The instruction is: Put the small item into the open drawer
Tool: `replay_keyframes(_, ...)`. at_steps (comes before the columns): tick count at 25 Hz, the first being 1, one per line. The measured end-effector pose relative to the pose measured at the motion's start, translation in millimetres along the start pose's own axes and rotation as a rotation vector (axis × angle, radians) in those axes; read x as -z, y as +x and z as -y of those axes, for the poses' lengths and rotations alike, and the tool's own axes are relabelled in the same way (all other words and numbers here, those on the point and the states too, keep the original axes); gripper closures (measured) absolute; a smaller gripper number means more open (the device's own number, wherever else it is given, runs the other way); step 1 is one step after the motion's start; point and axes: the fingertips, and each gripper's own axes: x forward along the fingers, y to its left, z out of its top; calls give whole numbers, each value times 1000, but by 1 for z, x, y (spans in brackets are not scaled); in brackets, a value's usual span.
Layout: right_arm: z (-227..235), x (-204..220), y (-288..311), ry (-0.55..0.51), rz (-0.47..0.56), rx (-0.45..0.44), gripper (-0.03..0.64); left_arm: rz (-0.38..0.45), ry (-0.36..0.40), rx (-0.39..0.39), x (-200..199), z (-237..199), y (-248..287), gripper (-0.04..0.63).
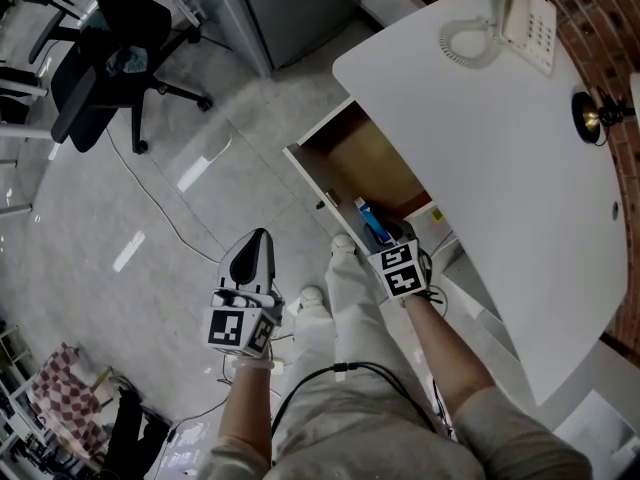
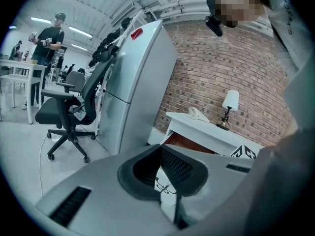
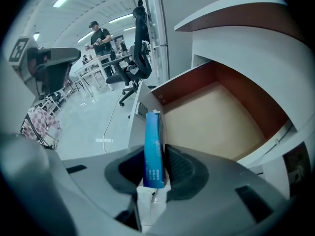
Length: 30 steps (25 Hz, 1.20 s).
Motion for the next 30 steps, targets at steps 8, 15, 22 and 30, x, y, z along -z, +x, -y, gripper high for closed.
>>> replay_keyframes(8,-4,3,3,25,-7,-20,495,-15,-1,-20,2,-4,-9,589)
replay_keyframes(15,-11,5,2,49,5,-29,484,-21,-12,-42,3,-9,-18,589)
replay_keyframes(22,-16,4,-5,68,23,-22,483,-7,-12,-23,3,-7,-26,589)
replay_keyframes(30,-13,-13,-26,74,100,10,528,5,16,-8,-10,2,-28,589)
